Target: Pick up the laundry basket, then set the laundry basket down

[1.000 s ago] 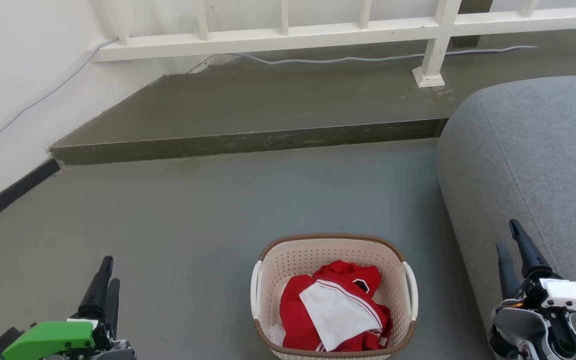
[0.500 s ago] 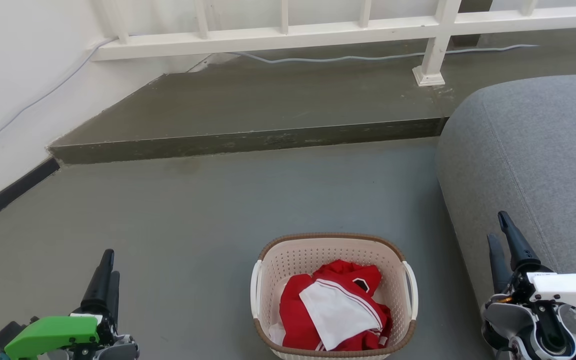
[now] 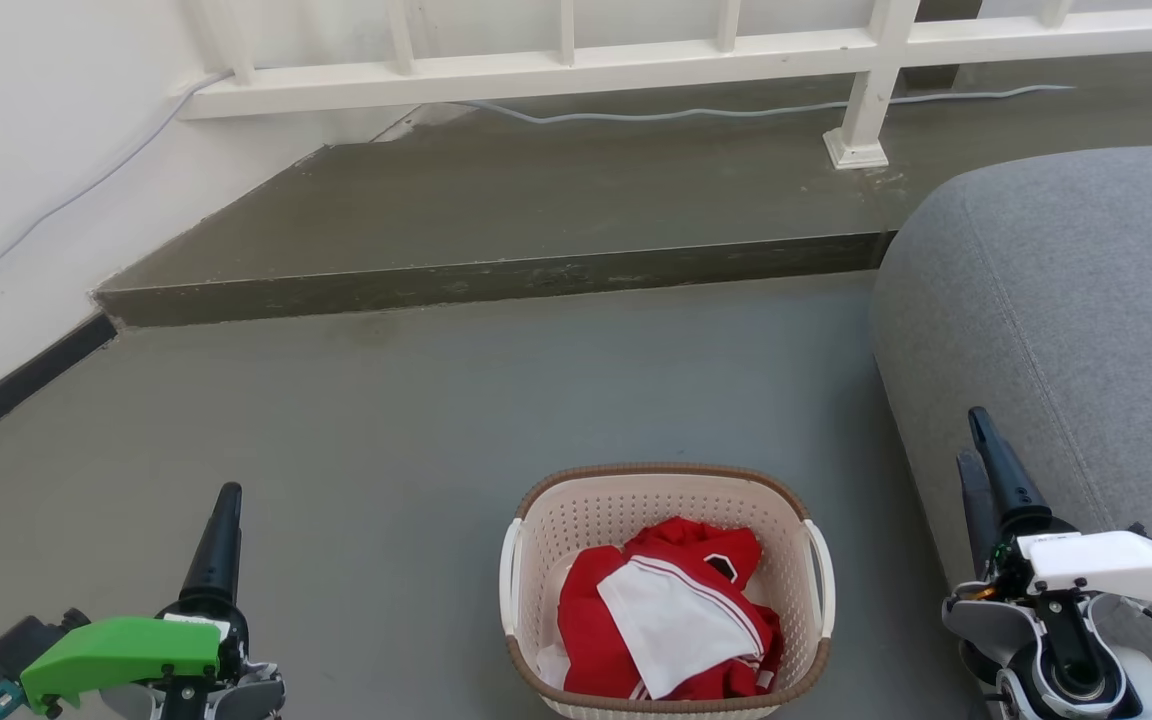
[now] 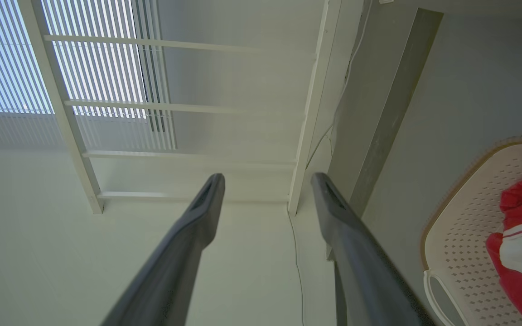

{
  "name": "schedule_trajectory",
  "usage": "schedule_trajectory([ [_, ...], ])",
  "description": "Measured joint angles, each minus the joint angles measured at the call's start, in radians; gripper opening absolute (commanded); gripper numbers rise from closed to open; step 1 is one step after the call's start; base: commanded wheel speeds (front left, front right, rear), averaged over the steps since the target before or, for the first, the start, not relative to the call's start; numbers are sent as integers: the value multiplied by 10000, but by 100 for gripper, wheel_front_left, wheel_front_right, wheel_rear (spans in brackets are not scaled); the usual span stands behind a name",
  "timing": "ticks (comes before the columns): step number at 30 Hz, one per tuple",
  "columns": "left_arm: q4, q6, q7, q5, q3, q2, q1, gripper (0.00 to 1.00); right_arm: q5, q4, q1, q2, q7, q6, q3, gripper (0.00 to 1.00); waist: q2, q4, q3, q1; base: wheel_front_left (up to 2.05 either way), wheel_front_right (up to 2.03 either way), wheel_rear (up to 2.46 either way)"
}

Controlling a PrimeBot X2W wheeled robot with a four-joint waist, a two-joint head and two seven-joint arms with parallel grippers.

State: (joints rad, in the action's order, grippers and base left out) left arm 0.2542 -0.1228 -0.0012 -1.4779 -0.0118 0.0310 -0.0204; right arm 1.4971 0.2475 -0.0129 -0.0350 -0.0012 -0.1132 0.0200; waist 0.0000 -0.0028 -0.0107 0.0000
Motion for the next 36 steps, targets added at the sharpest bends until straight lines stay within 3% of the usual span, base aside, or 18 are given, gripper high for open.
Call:
schedule_trajectory([
  [15, -144, 0, -570, 1714, -826, 493, -94, 100, -1630, -98, -219, -422, -614, -4, 963, 100, 0, -36, -63, 0, 0, 0, 0],
  [36, -700, -2, -1292, 5691, -970, 777, -381, 100, -4869, -88, -691, -757, -1319, -10, 1732, 100, 0, -90, -207, 0, 0, 0, 0],
])
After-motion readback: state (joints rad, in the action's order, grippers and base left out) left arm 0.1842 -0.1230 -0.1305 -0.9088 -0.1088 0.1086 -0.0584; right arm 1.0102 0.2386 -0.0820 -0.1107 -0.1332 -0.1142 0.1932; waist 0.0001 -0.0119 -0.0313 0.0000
